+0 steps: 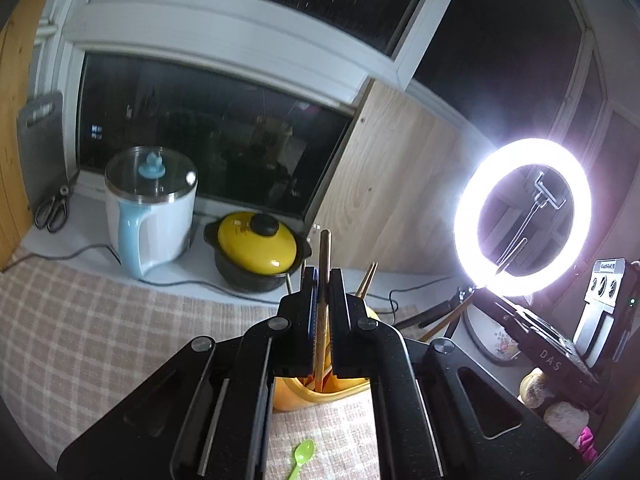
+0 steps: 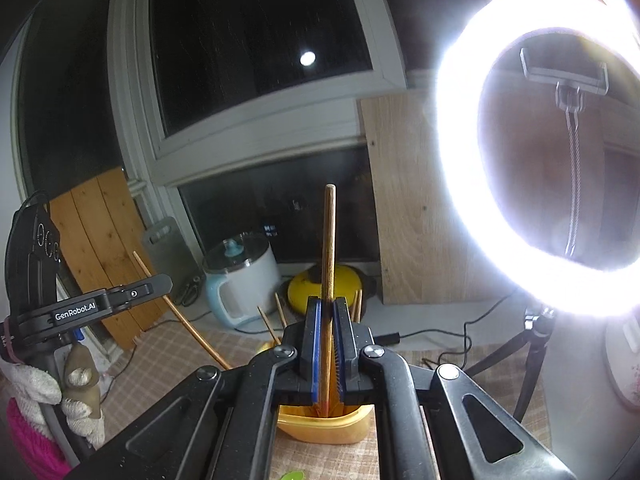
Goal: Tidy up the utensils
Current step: 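Lower both chopsticks into the yellow container and open the left gripper while the right opens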
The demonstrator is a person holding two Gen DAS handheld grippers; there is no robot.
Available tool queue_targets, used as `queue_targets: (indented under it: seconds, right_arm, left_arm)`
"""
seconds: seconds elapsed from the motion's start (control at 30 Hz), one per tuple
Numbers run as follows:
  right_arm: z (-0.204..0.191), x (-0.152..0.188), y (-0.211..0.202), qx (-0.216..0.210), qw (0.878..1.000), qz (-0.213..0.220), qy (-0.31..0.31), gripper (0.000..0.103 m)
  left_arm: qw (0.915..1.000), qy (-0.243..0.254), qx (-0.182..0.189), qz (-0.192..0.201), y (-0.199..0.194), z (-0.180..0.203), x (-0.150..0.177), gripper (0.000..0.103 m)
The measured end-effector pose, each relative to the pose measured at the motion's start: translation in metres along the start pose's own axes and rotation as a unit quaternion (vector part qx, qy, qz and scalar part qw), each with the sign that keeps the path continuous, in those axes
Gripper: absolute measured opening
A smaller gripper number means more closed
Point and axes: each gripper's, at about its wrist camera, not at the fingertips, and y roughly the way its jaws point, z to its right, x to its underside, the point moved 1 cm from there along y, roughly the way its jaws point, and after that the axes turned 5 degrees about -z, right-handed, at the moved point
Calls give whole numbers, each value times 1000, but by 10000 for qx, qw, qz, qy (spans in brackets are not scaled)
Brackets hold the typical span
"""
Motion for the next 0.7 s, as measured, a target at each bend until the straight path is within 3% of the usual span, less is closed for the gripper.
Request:
queue_targets:
  seconds: [0.7]
  right_arm:
    - [-5, 43, 49, -278, 9967, -759, 41, 5]
  left_arm:
    - [9965, -231, 125, -794, 56, -2, 50, 3]
